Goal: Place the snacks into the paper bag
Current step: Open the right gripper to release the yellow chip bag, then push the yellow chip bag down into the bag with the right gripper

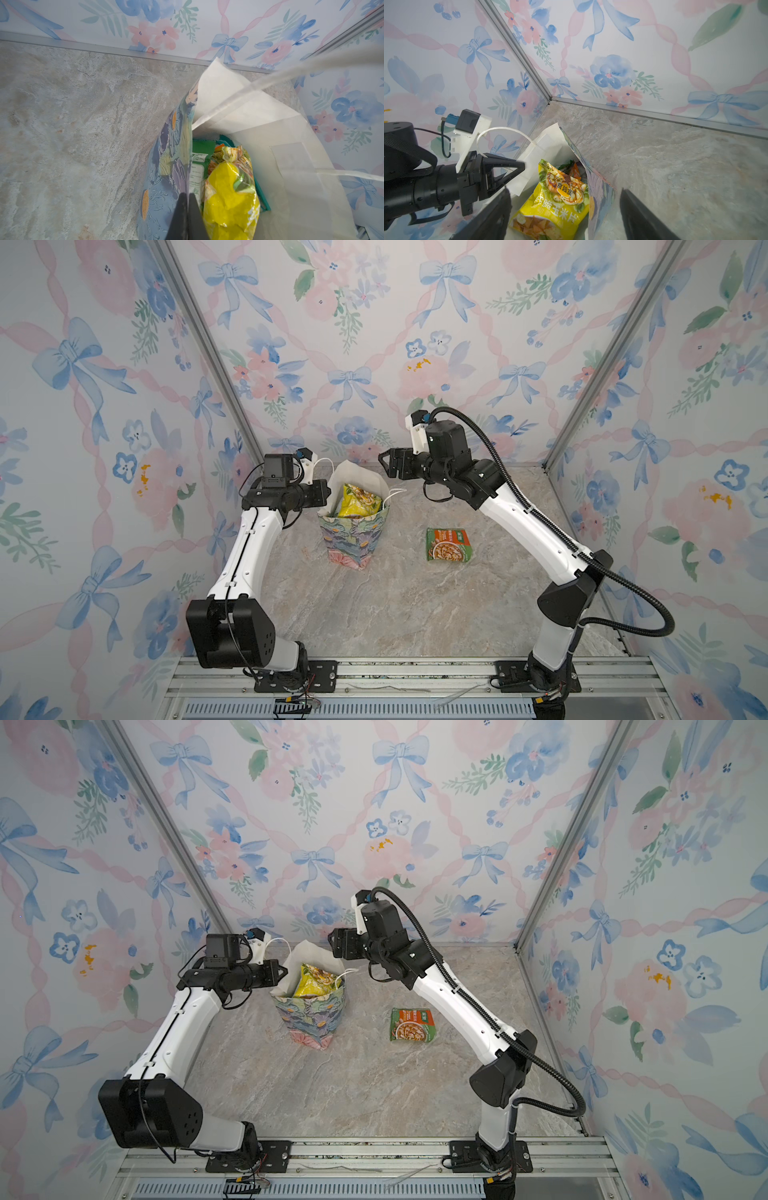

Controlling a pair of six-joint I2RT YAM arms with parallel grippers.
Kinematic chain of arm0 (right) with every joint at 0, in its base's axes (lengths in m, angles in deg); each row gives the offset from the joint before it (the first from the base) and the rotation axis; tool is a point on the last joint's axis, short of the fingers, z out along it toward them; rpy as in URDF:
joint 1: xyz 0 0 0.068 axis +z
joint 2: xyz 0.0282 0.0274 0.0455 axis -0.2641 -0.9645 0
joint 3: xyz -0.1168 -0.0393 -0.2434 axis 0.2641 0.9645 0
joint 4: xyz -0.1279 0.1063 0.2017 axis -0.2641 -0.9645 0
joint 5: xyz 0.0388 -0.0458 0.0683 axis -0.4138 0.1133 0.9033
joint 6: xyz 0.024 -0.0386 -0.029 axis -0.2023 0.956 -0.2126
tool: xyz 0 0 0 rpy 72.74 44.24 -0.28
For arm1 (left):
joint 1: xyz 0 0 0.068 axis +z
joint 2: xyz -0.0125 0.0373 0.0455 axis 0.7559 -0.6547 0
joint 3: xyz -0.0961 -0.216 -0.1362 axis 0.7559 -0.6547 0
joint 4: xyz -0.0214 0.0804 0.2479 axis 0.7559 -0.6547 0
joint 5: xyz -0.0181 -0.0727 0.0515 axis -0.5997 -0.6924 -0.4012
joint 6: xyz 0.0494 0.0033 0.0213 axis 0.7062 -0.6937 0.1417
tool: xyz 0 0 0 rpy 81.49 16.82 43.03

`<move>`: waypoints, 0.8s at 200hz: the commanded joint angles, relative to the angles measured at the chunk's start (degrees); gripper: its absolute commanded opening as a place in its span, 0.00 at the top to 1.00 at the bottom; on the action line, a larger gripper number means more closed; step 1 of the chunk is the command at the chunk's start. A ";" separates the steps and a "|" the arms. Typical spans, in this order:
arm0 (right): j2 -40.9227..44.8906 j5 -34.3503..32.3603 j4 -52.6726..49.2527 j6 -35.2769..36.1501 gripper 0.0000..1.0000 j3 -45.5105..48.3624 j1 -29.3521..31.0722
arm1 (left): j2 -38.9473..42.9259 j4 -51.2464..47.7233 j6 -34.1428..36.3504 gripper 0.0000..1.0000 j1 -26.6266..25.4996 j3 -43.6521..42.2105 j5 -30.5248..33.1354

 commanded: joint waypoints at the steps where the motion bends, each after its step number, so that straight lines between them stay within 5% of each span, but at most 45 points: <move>1: -2.48 -2.74 -8.56 5.68 0.15 -3.34 0.95 | 0.52 -1.09 0.00 1.00 0.29 -0.82 -0.36; 37: 0.59 -6.12 -6.49 4.12 0.00 4.58 -0.13 | 0.58 -1.09 0.09 1.00 0.34 -0.87 -0.32; 101: 18.65 -5.41 6.91 -12.68 0.03 42.01 -10.82 | 0.50 -1.01 0.09 1.00 0.29 -0.74 -0.53; 160: 21.35 -7.72 8.54 -16.86 0.03 57.17 -14.45 | 0.28 -1.09 0.05 1.00 0.35 -0.74 -0.91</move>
